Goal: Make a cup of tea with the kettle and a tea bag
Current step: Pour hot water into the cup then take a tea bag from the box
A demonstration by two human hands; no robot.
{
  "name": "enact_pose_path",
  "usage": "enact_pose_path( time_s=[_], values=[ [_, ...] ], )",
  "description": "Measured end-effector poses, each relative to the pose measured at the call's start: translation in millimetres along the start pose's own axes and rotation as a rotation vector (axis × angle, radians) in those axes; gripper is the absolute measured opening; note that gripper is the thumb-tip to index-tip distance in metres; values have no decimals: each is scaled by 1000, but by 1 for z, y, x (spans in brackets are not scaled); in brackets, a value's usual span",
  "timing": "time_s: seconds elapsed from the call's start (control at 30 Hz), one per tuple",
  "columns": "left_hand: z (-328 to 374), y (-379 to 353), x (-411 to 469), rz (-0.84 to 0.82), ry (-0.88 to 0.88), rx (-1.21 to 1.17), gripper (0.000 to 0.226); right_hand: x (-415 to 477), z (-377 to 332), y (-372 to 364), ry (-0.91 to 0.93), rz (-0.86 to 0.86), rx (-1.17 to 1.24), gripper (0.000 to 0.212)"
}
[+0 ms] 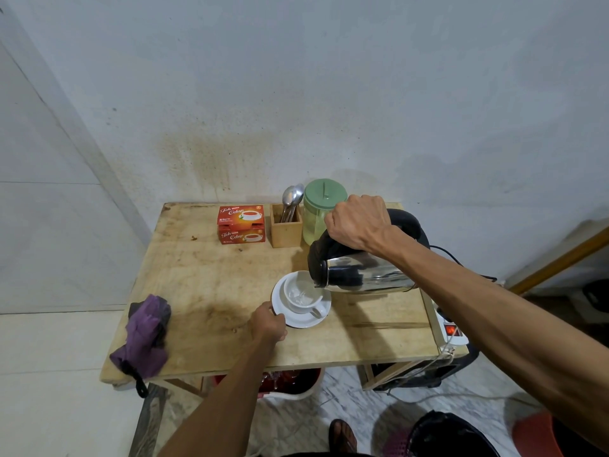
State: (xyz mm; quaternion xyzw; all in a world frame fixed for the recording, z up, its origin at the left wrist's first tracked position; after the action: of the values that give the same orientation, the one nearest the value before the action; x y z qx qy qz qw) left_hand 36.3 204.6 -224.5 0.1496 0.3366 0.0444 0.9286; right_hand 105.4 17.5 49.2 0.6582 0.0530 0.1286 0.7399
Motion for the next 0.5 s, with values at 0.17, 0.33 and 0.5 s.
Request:
enact_pose_path(
  time_s=[0.17,0.33,0.5],
  values=[
    [4,1,-7,11,-15,-8,24,0,0,-1,4,0,-5,45],
    [6,2,-10,4,-31,4,23,1,0,0,1,20,-20,45],
    [8,3,-13,2,-50,13,23,1,1,0,-1,18,-14,45]
  ],
)
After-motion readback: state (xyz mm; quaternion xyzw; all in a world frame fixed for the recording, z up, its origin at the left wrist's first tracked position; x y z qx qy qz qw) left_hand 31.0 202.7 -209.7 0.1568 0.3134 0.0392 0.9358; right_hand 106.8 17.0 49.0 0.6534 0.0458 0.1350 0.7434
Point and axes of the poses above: each hand's wrist, its own x-axis towards the middle knuckle, its own y-axis out of the back of the hand, z = x × y, the point moved 2 cm from there along x, towards the middle knuckle, and after that the axes turned 3 degrees about -z, right-handed, at the moved point
